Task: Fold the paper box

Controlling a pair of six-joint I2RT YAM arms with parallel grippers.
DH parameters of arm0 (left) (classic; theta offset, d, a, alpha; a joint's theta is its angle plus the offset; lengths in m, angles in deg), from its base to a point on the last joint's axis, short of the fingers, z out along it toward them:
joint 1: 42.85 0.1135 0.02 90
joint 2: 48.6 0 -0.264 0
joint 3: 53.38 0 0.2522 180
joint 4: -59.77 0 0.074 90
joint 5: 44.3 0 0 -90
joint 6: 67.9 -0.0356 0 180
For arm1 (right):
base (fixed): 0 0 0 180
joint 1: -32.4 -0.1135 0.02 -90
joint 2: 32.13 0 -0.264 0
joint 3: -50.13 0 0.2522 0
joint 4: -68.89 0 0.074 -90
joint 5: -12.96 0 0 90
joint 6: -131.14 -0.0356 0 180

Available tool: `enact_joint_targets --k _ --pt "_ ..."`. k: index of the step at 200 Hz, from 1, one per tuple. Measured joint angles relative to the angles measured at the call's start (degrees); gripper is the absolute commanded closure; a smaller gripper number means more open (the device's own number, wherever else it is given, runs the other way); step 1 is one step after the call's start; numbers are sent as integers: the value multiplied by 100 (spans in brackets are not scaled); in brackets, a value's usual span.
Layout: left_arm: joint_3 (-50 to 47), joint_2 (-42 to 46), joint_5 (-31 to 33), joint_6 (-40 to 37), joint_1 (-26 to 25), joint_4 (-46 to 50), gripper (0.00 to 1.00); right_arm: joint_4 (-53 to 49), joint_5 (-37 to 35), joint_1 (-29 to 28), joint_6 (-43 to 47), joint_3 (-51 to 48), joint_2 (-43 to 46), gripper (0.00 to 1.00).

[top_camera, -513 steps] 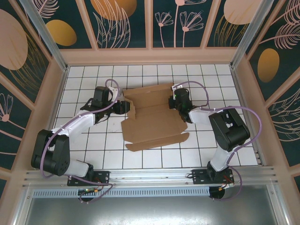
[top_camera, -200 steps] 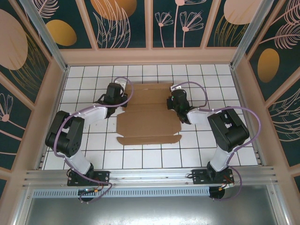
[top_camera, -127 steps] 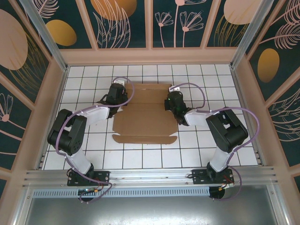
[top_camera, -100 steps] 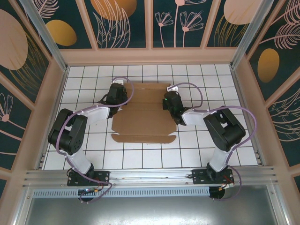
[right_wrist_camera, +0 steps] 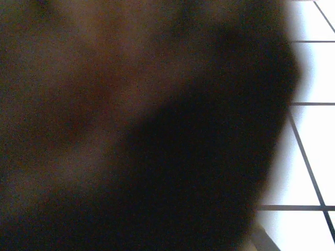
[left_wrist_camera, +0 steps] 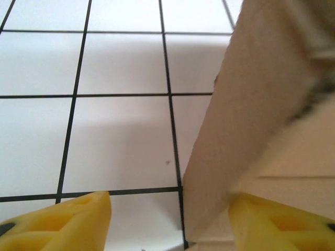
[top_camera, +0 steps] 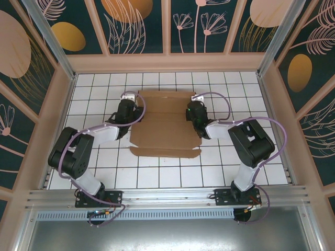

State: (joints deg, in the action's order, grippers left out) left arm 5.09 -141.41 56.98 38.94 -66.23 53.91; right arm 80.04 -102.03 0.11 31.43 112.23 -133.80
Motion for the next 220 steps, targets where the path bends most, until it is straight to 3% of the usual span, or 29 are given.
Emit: enact_joint_targets --k 51,104,144,182,220 --pt "-608 1043 -468 111 0 -667 35 223 166 0 219 -219 166 63" --pt "-835 1989 -431 415 13 -1152 27 426 323 0 385 -321 444 48" --pt "7 1464 -417 603 219 -992 25 535 577 11 411 -490 699 28" --pt "400 625 -702 925 601 -933 27 625 1038 142 326 -629 1161 25" --pt "437 44 -1110 1123 645 -826 29 953 1716 498 212 -949 1716 22"
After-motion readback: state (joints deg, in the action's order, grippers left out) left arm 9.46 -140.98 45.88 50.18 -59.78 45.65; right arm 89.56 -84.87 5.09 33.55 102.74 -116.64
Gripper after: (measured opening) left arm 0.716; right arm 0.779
